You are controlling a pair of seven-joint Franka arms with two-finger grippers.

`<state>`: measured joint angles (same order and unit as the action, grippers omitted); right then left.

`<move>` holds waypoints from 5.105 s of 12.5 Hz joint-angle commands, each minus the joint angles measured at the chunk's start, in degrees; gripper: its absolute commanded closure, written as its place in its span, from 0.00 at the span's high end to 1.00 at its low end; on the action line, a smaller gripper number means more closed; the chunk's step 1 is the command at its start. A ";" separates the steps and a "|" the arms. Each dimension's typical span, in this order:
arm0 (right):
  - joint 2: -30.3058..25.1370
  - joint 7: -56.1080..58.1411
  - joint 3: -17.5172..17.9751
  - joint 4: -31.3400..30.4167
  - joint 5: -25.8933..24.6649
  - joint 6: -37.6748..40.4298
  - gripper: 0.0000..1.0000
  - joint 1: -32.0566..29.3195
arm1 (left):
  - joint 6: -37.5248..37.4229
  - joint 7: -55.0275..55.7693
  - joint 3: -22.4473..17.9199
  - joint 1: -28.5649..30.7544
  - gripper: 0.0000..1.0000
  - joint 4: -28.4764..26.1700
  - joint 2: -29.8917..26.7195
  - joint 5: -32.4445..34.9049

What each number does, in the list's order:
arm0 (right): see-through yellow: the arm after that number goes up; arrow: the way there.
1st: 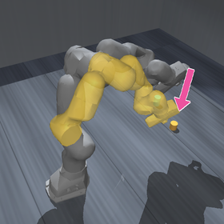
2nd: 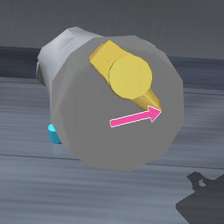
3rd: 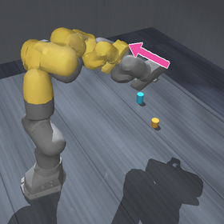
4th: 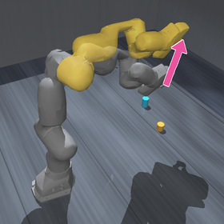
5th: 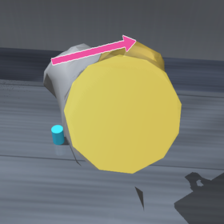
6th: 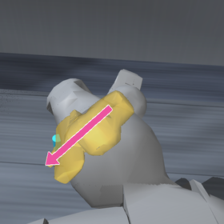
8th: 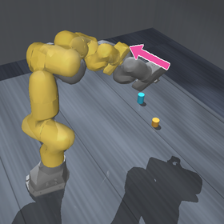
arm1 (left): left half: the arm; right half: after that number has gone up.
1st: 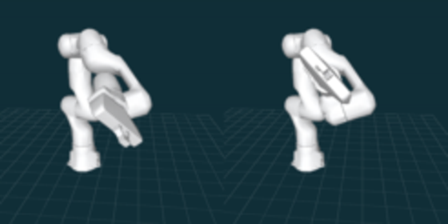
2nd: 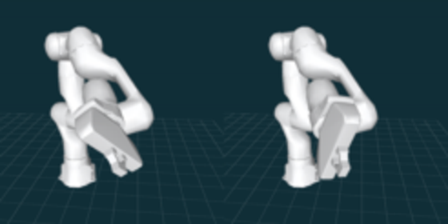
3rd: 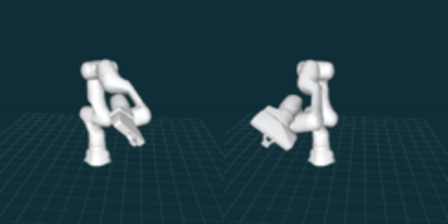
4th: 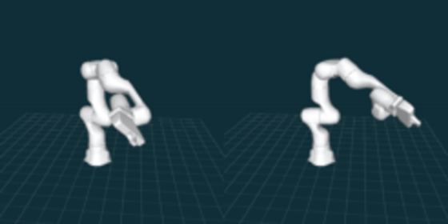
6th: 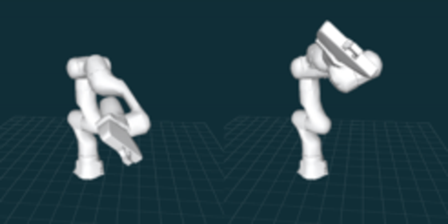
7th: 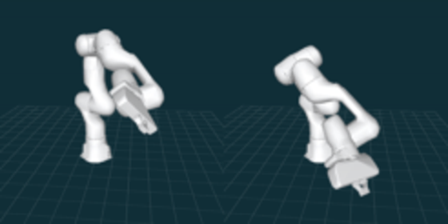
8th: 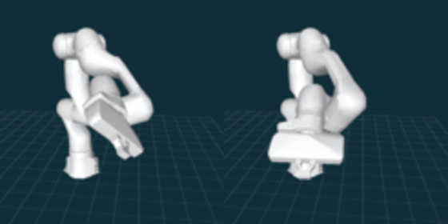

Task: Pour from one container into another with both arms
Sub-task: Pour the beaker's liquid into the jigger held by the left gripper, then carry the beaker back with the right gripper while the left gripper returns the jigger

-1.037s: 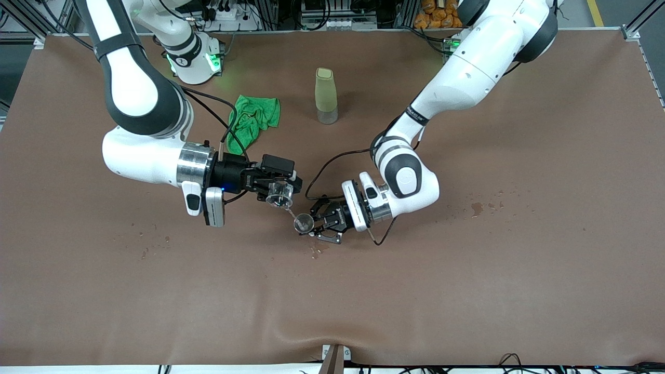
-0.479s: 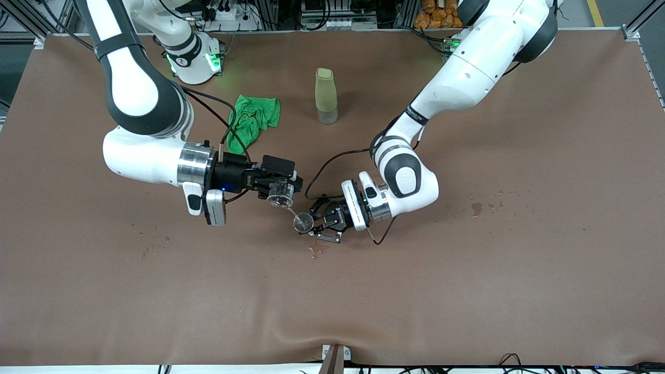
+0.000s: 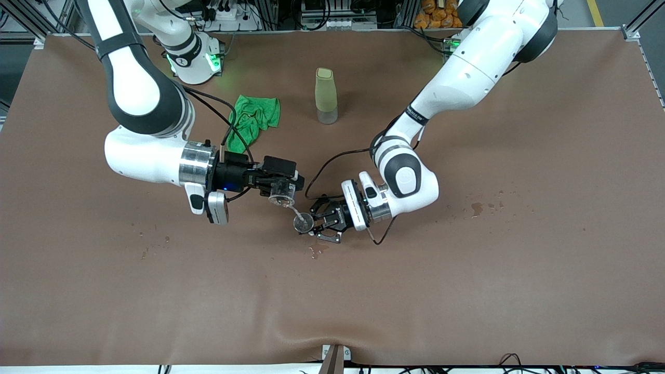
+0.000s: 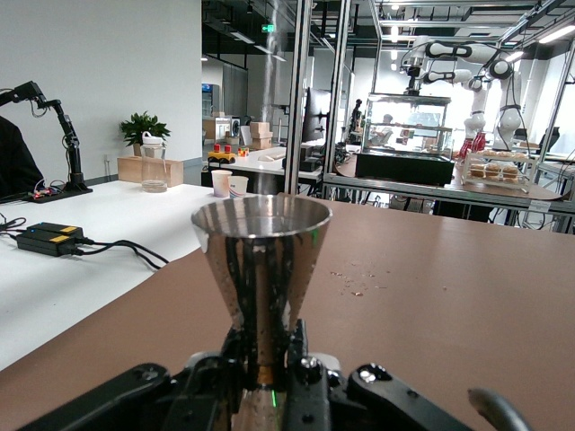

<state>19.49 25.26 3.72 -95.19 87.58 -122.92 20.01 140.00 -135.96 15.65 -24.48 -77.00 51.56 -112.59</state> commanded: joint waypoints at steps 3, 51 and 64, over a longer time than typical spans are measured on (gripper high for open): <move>-1.38 -3.73 0.23 -0.97 0.58 0.22 0.00 -0.15 | 0.01 -0.35 0.34 0.40 0.00 -1.75 -1.82 -0.79; 6.52 39.46 0.06 2.90 -3.82 1.62 0.00 -7.96 | -28.18 -1.58 0.08 34.30 0.00 -14.84 -0.59 28.52; 23.04 94.42 -0.12 2.90 -13.30 17.98 0.00 -31.95 | -42.35 -6.59 -0.45 48.48 0.00 -16.26 0.82 50.97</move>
<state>40.51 115.55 2.48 -93.52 76.57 -106.21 -8.80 98.93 -141.06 14.79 22.71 -92.99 52.27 -62.87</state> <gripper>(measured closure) 0.855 0.793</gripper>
